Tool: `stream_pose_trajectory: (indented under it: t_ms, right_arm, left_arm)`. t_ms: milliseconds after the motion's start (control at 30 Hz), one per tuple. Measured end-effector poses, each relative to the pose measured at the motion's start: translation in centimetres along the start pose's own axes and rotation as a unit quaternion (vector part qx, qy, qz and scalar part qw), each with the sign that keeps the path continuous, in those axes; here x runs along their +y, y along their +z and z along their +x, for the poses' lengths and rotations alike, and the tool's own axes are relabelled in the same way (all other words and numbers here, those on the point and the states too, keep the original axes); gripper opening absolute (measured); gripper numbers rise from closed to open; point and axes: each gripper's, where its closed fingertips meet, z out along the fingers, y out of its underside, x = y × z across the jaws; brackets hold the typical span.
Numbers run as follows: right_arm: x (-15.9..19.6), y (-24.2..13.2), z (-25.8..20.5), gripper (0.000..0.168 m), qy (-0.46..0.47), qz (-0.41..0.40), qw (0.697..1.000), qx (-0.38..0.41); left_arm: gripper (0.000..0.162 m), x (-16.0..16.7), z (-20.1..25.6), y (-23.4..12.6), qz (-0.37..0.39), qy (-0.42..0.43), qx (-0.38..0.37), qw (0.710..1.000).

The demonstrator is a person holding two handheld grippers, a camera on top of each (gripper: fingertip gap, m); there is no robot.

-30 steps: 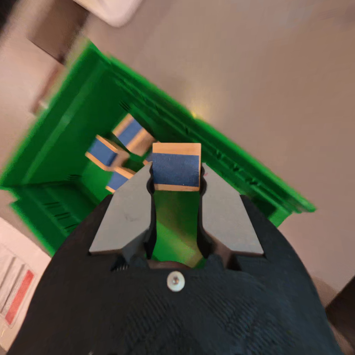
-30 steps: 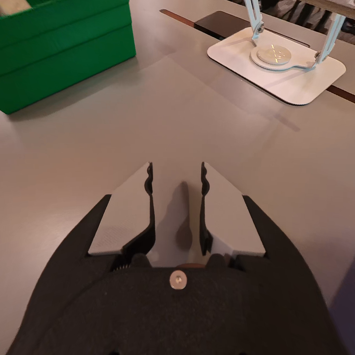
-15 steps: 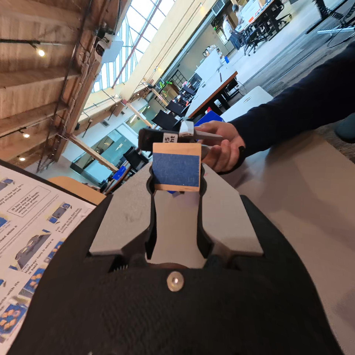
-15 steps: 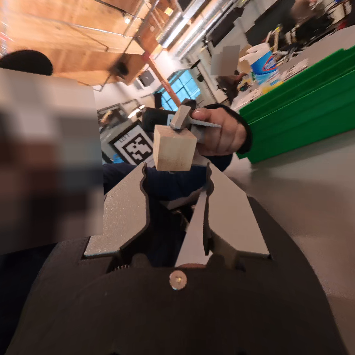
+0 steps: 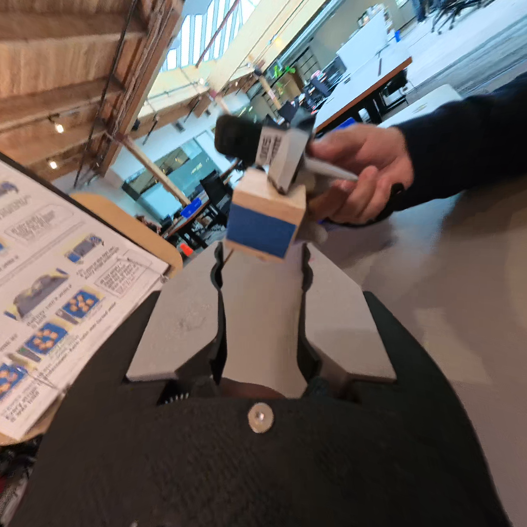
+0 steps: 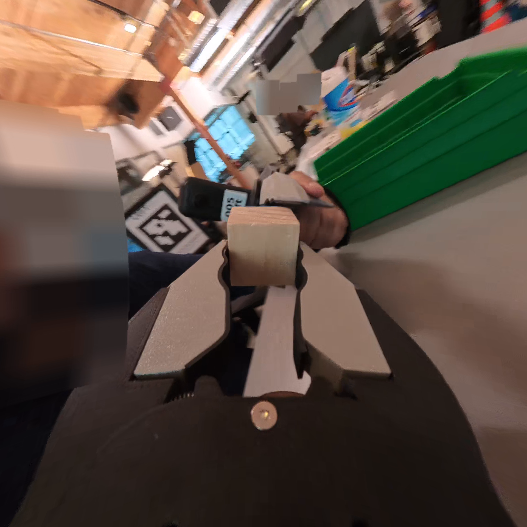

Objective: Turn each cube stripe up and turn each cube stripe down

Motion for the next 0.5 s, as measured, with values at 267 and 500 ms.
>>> stream_pose_trajectory:
  t_ms: [267,500]
  right_arm:
    - [-9.1,-20.9,5.6,0.042,-0.112,0.026,0.853,0.509]
    - [-4.7,-37.6,15.8,0.043,0.05,-0.167,0.651,0.739]
  left_arm:
    - [0.06,6.3,-1.8,1.4,-0.154,-0.104,-0.06,0.981]
    - [0.057,8.6,-0.2,1.8,-0.212,-0.074,-0.047,0.973]
